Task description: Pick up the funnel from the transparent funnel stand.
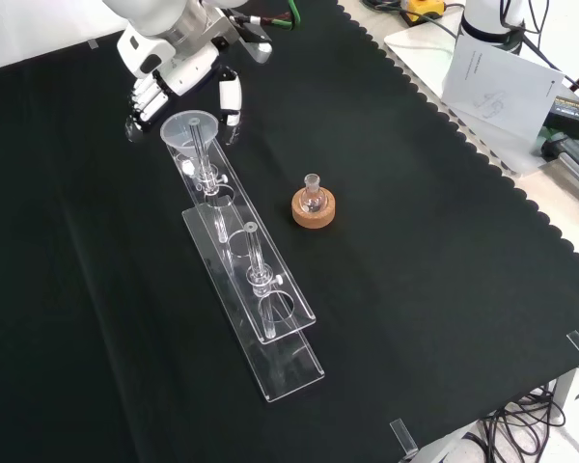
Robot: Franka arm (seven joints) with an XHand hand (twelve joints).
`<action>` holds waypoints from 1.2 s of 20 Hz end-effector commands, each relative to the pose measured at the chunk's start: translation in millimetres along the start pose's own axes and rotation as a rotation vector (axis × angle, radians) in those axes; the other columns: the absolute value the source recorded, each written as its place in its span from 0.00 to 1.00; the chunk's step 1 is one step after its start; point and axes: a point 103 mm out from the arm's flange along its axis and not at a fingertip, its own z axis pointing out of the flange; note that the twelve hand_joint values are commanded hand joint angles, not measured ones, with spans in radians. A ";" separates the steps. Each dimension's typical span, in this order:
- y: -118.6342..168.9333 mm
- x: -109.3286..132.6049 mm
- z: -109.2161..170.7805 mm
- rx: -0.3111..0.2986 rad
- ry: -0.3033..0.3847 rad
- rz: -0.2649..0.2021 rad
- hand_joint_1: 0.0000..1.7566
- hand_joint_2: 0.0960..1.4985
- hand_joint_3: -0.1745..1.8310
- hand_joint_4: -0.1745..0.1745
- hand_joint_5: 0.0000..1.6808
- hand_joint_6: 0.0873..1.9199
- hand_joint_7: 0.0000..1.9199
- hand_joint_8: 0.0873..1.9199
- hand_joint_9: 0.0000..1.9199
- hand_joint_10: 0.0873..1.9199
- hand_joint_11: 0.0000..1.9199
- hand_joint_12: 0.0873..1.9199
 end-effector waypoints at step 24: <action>-23.1 -1.9 -22.1 -0.235 -0.126 0.078 0.40 0.48 0.31 0.45 0.45 0.24 0.38 0.36 0.53 0.31 0.25 0.66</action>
